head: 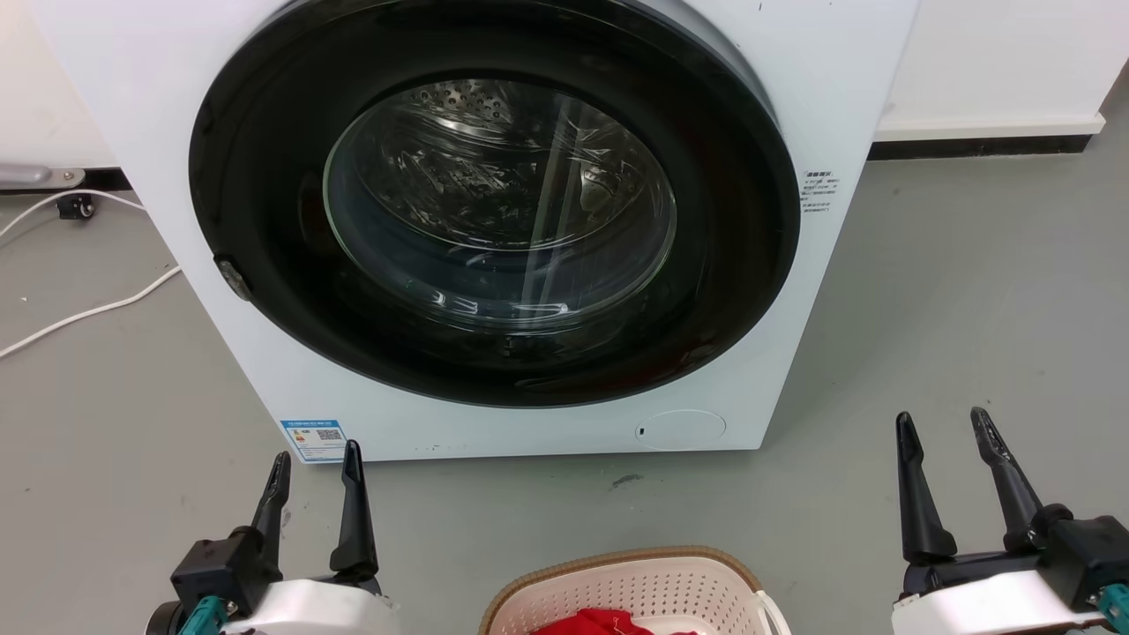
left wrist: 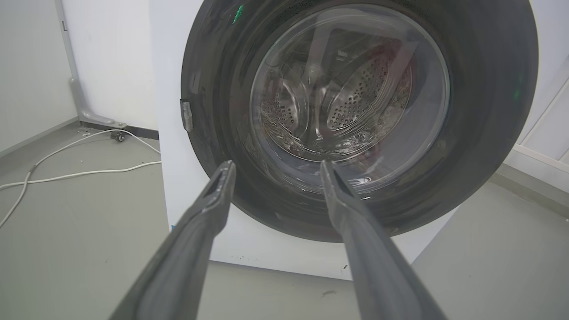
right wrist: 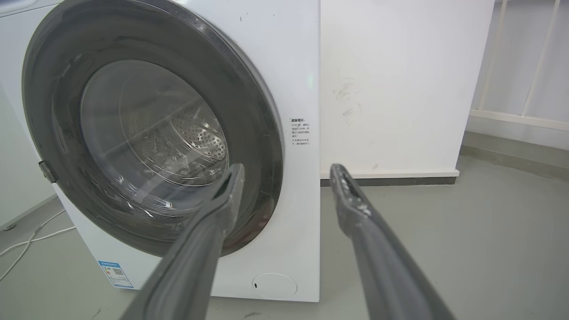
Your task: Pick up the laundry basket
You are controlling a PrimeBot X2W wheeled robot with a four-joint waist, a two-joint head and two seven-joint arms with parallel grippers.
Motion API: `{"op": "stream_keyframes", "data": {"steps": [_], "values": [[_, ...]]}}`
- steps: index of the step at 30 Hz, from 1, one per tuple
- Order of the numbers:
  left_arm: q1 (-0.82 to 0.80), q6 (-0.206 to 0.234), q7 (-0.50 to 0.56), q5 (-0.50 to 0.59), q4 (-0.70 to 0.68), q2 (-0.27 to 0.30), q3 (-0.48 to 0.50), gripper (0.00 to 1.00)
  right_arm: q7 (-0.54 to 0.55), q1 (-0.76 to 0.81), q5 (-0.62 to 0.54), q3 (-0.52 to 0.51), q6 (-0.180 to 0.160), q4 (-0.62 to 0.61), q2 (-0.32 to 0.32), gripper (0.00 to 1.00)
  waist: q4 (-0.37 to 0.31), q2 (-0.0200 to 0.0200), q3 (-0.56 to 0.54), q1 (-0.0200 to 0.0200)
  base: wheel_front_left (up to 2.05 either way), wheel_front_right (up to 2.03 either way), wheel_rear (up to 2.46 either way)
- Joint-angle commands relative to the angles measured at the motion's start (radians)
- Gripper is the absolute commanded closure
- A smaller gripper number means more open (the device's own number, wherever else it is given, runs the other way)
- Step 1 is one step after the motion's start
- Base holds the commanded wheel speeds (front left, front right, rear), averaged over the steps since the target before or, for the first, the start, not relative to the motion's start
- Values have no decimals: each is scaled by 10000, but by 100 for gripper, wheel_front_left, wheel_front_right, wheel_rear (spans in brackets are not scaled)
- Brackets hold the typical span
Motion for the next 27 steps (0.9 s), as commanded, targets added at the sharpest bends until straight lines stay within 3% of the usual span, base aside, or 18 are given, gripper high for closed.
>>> {"op": "stream_keyframes", "data": {"steps": [1, 27], "values": [[81, 21, -69, 176, -53, 34, -8, 0, -77, 113, -197, -1, -3, -111, -40, 0, -1, 0, -4, 0, 0, 0, 0], [373, 327, -512, 2026, -84, 36, -115, 0, -506, 388, -1525, -17, -3, -387, -40, 0, 58, 0, -103, 0, 0, 0, 0]]}}
